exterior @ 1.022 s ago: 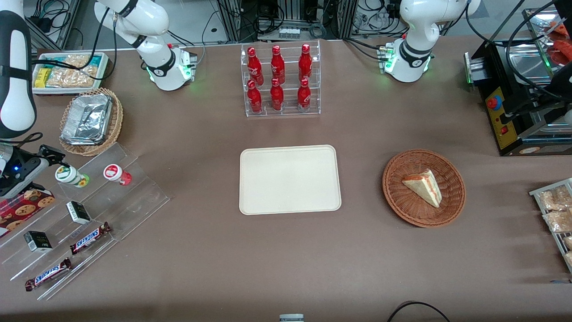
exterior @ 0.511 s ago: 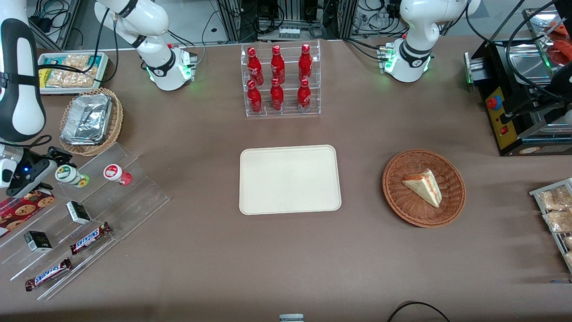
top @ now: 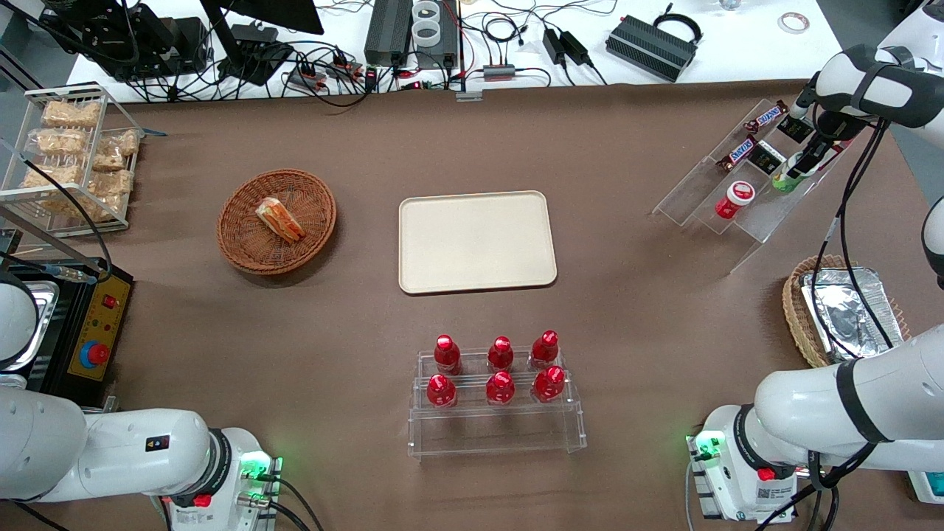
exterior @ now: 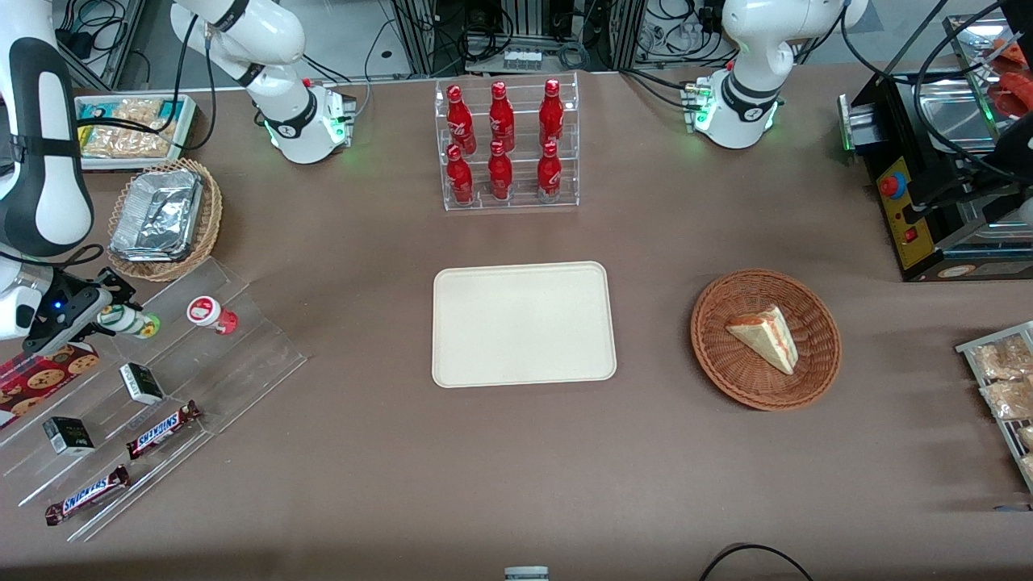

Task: Place green gum on tray
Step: 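Close the right gripper on the green gum bottle and lift it, then carry the gum bottle with the right gripper over the cream tray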

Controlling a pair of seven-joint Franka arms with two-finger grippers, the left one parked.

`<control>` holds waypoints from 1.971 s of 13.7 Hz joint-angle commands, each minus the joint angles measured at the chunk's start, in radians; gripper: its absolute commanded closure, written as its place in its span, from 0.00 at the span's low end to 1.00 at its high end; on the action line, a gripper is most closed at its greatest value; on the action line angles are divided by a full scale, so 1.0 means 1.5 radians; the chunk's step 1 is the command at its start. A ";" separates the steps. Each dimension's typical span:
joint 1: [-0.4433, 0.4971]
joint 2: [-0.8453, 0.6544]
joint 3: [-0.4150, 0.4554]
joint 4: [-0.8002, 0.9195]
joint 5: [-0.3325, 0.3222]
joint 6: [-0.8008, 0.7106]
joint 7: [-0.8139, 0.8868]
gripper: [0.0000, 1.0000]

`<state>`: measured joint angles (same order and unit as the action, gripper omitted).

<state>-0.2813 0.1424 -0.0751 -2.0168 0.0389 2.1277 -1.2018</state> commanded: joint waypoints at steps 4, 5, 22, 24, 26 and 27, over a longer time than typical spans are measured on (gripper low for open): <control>0.030 -0.020 0.011 0.071 0.007 -0.092 0.026 1.00; 0.041 -0.018 0.011 0.091 0.007 -0.115 0.047 1.00; 0.459 0.002 0.012 0.132 0.018 -0.189 0.805 1.00; 0.519 0.034 0.012 0.153 0.018 -0.164 0.904 1.00; 0.560 0.084 0.012 0.201 0.027 -0.156 0.993 1.00; 0.577 0.113 0.012 0.233 0.050 -0.150 1.036 1.00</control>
<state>0.5494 0.2067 -0.0441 -1.7913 0.0585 1.9075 0.2607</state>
